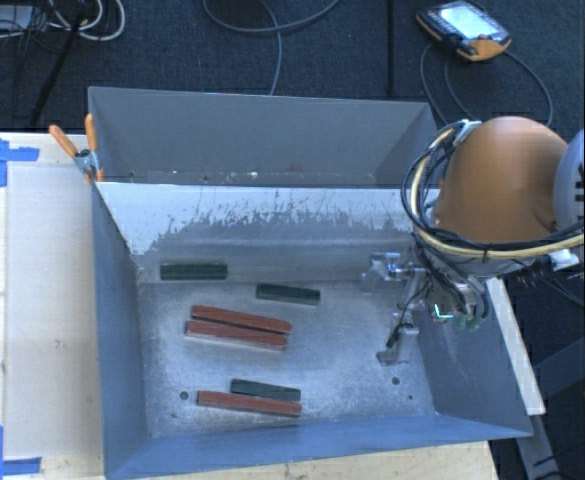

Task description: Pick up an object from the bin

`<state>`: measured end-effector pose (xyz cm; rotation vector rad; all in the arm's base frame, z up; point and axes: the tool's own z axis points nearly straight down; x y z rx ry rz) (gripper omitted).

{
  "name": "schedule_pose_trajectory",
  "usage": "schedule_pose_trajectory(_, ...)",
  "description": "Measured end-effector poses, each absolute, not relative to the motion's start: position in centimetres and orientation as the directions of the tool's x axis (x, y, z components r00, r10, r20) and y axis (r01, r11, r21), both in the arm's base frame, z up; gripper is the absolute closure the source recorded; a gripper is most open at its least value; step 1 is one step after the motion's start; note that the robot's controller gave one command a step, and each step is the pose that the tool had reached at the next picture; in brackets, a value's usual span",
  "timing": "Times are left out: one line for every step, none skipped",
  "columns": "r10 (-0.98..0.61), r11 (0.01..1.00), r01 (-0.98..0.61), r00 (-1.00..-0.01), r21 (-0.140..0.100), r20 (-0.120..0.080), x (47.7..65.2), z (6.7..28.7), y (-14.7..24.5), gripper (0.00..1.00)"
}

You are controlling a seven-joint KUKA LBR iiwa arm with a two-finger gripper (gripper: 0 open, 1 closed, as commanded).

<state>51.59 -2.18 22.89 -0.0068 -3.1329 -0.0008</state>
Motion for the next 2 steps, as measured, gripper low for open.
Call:
schedule_pose_trajectory(0.004,1.000,0.004,-1.000,0.000,0.001,51.7,23.2,-2.2,0.00)
schedule_pose_trajectory(-0.021,1.000,-0.021,-1.000,0.000,-0.004,54.4,16.1,3.5,0.00)
